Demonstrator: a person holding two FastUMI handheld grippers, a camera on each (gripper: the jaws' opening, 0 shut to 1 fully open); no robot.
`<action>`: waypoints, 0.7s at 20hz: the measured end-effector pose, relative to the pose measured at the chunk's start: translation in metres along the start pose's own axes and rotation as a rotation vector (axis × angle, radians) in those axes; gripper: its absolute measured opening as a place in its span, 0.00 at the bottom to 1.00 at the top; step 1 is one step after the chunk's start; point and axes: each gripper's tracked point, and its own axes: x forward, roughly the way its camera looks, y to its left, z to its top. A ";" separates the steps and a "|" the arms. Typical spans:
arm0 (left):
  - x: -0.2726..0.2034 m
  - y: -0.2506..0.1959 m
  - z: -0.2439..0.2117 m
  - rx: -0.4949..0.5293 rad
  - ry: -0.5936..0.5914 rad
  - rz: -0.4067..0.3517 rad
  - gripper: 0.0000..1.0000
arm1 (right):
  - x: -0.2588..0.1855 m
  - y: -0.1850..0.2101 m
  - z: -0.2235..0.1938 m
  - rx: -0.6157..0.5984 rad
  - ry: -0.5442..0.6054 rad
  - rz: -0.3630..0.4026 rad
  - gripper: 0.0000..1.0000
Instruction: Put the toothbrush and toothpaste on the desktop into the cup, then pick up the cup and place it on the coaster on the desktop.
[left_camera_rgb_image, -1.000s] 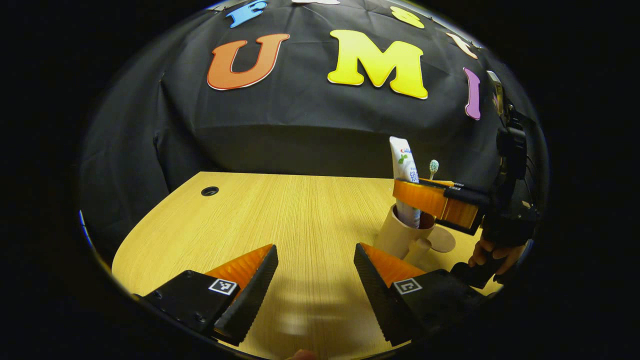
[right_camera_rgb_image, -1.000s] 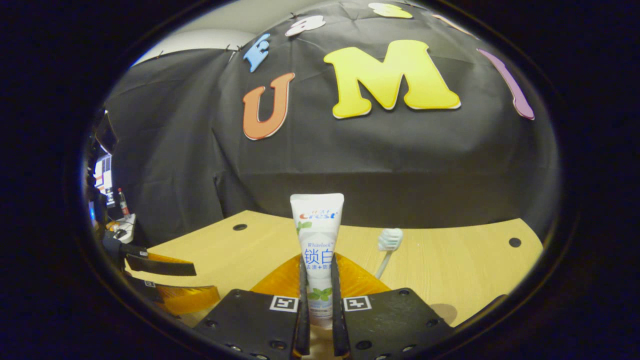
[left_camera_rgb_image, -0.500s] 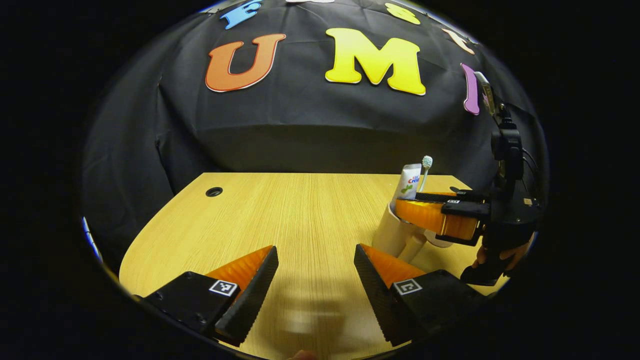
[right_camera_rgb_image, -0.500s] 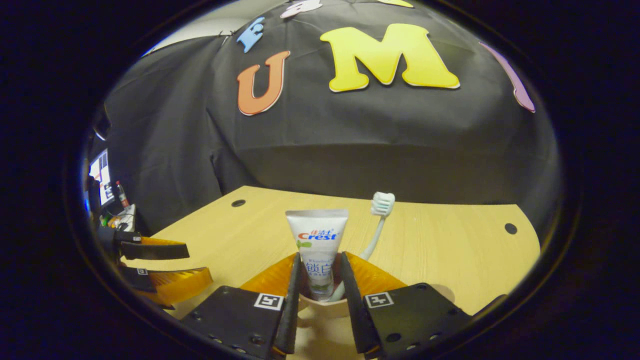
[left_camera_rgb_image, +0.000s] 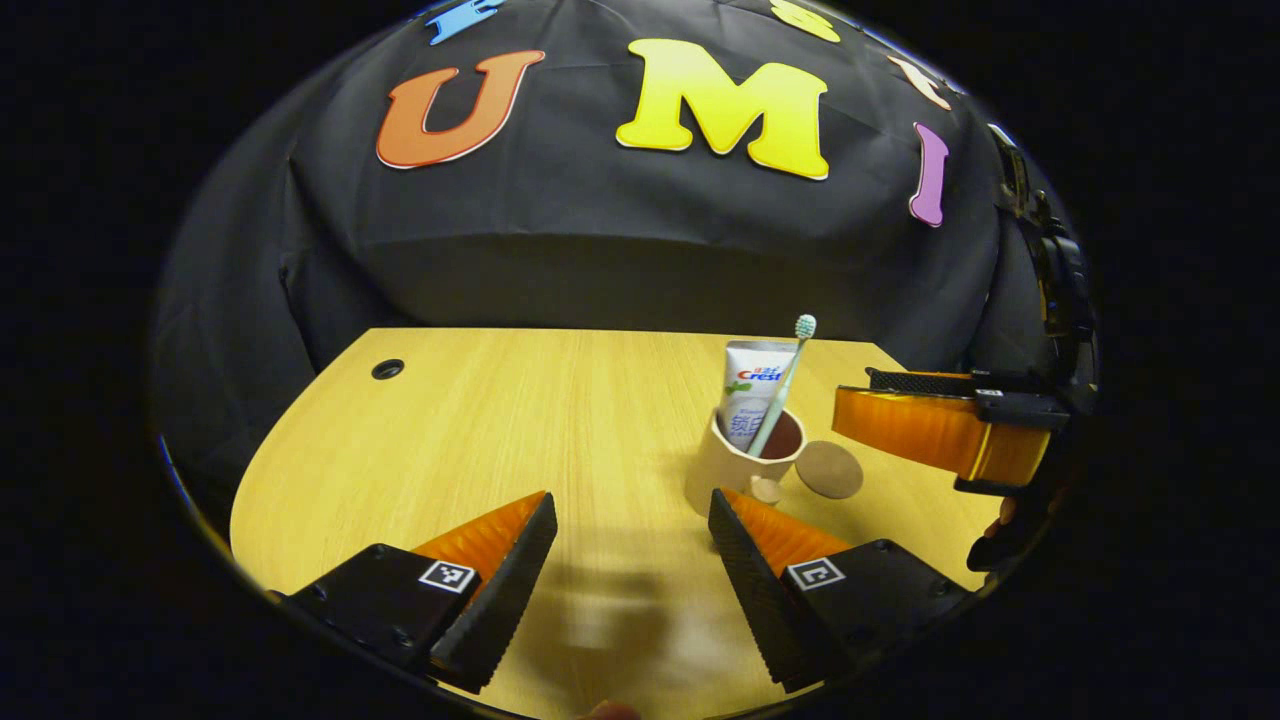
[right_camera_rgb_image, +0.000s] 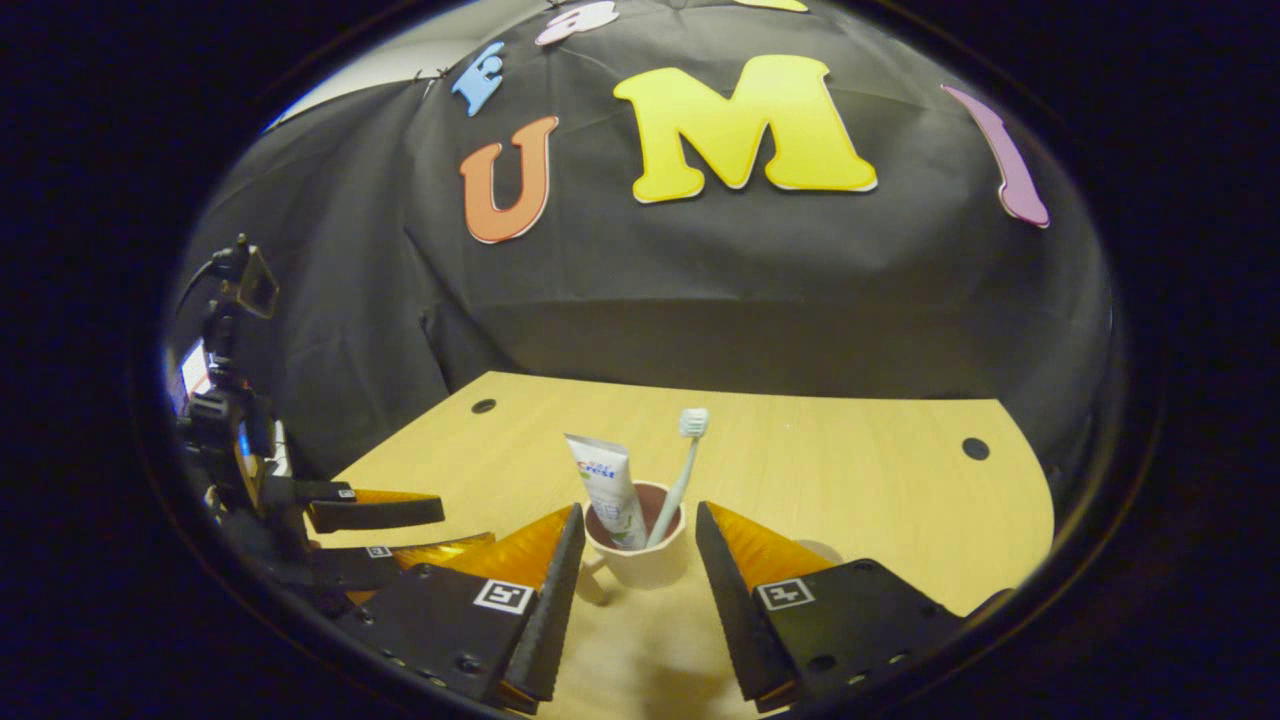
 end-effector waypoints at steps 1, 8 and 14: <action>0.002 -0.005 0.000 -0.001 0.020 -0.005 0.97 | -0.010 -0.002 0.003 0.008 -0.001 0.002 0.70; 0.014 -0.041 0.007 -0.013 0.142 -0.056 0.98 | -0.063 -0.029 0.020 -0.004 -0.033 -0.033 0.79; 0.032 -0.062 0.002 0.025 0.272 -0.060 0.98 | -0.102 -0.047 0.020 -0.003 -0.051 -0.055 0.79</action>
